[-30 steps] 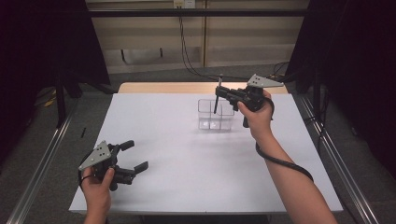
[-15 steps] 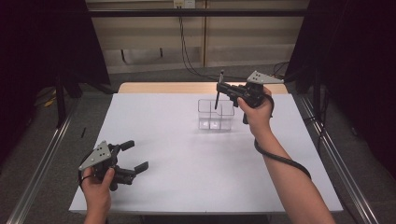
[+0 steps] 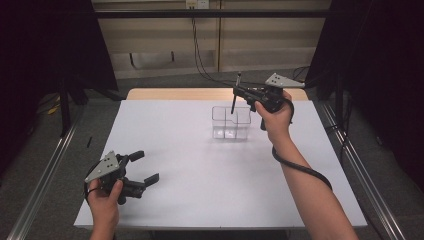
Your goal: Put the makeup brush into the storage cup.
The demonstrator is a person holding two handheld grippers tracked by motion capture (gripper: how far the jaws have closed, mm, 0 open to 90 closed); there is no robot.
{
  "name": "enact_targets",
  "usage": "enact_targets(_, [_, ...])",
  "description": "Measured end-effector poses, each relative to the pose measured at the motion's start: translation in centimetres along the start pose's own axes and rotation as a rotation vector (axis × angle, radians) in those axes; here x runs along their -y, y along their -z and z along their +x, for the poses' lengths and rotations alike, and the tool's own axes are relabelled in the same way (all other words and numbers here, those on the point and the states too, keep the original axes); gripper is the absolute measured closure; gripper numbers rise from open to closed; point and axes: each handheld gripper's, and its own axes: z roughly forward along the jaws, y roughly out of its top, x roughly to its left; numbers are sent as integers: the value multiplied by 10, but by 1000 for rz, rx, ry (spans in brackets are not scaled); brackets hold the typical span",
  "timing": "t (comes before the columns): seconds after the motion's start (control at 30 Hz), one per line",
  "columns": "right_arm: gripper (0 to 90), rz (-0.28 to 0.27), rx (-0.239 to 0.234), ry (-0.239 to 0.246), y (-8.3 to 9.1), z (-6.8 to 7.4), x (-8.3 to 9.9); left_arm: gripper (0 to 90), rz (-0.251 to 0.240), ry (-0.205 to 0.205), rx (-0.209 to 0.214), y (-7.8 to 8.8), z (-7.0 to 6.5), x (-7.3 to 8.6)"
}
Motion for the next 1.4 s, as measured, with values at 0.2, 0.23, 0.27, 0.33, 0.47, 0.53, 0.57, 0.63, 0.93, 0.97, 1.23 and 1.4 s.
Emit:
enact_targets(0.2, [844, 2, 13, -2, -1, -2, 2, 14, 0, -4, -1, -1, 0, 0])
enact_targets(0.23, [845, 2, 14, -1, -1, -2, 2, 14, 1, -4, 0, 0, 0, 0])
enact_targets(0.27, [845, 3, 15, 1, -1, -2, 2, 14, -2, 0, 1, 0, 0, 0])
enact_targets(0.33, [845, 5, 18, 1, -2, -3, 2, 14, 0, -3, -1, 0, 0, 0])
enact_targets(0.47, [845, 6, 24, 3, -3, -3, 3, 14, 2, -4, 3, -1, -1, 0])
enact_targets(0.53, [845, 1, 24, -1, -3, -3, 3, 14, 4, -5, 1, -1, -1, 0])
enact_targets(0.57, [845, 1, 25, 0, -4, -3, 2, 14, 3, -1, 4, -1, -1, 0])
enact_targets(0.63, [845, 1, 27, 2, -4, -4, 2, 14, 6, -4, 1, -1, -1, 0])
enact_targets(0.93, [845, 7, 37, 2, -5, -7, 2, 14, 5, -2, 0, -1, 0, 1])
enact_targets(0.97, [845, 7, 36, 1, -5, -7, 2, 14, 6, -2, 0, -1, 0, 1])
enact_targets(1.23, [844, 21, 28, 8, -11, -3, 6, 14, 6, -3, 1, 0, 0, 1])
enact_targets(1.4, [845, 26, 26, 8, -13, -2, 9, 15, 9, -3, 2, -1, 0, 2])
